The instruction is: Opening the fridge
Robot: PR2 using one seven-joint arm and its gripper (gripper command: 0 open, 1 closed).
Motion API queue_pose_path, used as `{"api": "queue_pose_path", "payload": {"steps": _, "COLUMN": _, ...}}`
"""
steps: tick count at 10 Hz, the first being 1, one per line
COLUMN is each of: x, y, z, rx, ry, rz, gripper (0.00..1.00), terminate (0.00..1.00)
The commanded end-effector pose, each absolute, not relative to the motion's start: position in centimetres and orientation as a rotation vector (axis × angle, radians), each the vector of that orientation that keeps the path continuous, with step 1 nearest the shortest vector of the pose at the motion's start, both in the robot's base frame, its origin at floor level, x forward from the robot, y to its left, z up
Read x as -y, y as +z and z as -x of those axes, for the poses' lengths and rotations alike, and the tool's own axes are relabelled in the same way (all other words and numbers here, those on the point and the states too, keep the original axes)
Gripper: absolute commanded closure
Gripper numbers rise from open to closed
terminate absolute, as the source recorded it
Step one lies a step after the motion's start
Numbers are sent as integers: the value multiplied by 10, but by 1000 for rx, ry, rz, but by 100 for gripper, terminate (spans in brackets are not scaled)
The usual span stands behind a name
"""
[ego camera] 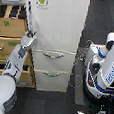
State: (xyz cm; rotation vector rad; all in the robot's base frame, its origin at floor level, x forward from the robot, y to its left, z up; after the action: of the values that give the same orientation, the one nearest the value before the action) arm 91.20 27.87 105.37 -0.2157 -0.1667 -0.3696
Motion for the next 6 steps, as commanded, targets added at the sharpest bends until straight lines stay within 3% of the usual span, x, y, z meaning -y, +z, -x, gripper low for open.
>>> {"api": "queue_pose_path", "payload": {"steps": 1, "x": -273, "y": 1032, "z": -915, "rx": 138, "ry": -372, "rz": 230, "gripper": 100, "terminate": 0}}
{"api": "queue_pose_path", "payload": {"steps": 6, "x": -273, "y": 1029, "z": -911, "rx": 132, "ry": -373, "rz": 239, "gripper": 100, "terminate": 0}}
